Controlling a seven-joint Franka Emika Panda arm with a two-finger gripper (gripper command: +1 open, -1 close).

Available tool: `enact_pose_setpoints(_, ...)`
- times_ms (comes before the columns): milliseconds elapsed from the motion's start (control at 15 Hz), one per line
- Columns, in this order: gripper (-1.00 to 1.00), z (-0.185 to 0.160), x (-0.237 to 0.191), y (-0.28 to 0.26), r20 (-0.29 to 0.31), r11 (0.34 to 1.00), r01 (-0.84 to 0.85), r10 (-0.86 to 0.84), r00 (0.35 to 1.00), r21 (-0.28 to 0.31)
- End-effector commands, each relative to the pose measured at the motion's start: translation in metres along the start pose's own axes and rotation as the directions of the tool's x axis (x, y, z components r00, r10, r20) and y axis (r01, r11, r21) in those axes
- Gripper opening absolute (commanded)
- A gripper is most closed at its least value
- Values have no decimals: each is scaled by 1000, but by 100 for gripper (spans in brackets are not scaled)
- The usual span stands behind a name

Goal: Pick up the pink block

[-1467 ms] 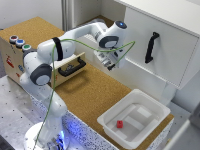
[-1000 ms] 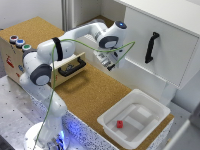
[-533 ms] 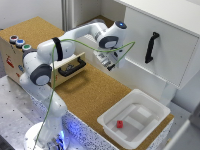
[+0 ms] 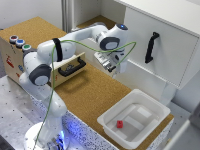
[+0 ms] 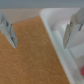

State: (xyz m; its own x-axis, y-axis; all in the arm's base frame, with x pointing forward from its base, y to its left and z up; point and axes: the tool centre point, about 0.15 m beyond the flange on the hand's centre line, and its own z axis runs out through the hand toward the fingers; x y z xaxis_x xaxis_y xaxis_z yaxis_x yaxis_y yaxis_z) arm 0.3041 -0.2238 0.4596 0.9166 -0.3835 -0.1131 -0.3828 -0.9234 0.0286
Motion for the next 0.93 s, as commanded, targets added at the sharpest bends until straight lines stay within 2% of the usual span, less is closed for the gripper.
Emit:
enact_pose_setpoints(0,100,61,-43,69,-135,993,-117,114,984,-13)
enact_pose_setpoints(133,100,81,-50,84,-185,994,-107,104,977,-7)
enact_pose_setpoints(267,100,94,-55,95,-244,996,-88,77,967,-34)
enact_pose_setpoints(400,100,108,-50,111,-252,993,-112,97,963,-46)
enact_pose_setpoints(533,100,126,-39,130,-231,989,-140,127,965,-43)
enact_pose_setpoints(867,100,158,-9,168,-204,985,-172,167,965,-7)
